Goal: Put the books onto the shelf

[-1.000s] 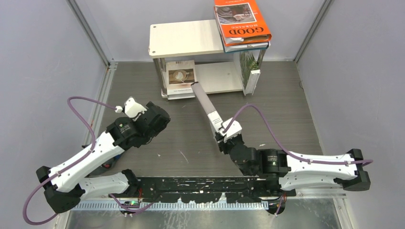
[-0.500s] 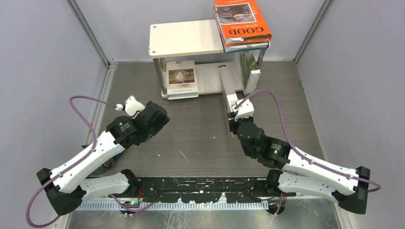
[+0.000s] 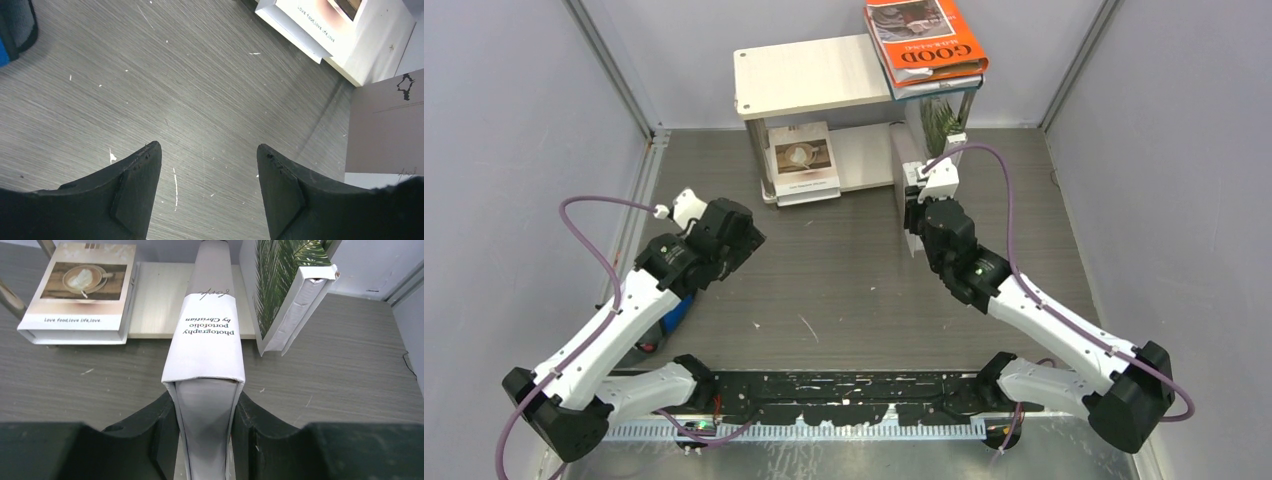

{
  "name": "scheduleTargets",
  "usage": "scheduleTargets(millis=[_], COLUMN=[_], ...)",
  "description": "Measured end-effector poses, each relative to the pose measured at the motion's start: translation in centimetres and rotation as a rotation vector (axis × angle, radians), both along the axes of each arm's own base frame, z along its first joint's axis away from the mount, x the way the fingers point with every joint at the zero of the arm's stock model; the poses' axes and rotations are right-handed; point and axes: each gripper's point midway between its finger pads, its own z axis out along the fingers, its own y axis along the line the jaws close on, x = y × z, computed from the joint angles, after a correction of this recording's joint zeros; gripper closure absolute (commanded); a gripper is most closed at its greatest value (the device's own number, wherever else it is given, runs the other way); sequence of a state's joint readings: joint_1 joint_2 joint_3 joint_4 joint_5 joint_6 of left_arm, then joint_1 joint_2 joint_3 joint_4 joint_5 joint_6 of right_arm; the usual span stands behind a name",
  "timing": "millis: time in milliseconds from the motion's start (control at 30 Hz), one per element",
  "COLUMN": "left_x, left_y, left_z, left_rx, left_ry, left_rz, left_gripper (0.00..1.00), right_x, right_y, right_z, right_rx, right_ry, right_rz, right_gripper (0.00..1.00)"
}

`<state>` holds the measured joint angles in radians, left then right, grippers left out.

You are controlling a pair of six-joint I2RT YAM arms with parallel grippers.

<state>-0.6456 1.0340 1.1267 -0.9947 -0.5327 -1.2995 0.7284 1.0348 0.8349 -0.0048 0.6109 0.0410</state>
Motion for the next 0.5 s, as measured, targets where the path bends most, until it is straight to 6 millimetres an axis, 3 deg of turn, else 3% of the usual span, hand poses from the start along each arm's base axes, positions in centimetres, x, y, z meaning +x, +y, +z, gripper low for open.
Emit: scheduleTargets(millis=[233,500], left_x=[0.5,0.7], left_y=[0.8,-0.1], left_z=[-0.3,-1.8], left_rx=[0.004,-0.003], left_ry=[0.014,0.061], left_rz=[-0.004,-0.026], left_gripper=[0.30,0.30], right_x=[1.0,-1.6], right_y=[0.4,0.3], right_z=[0.1,0.3], right_rx=[0.011,0.057], right_ry=[0.009,0.051], right_rz=[0.025,0.098], right_gripper=[0.80,0.80])
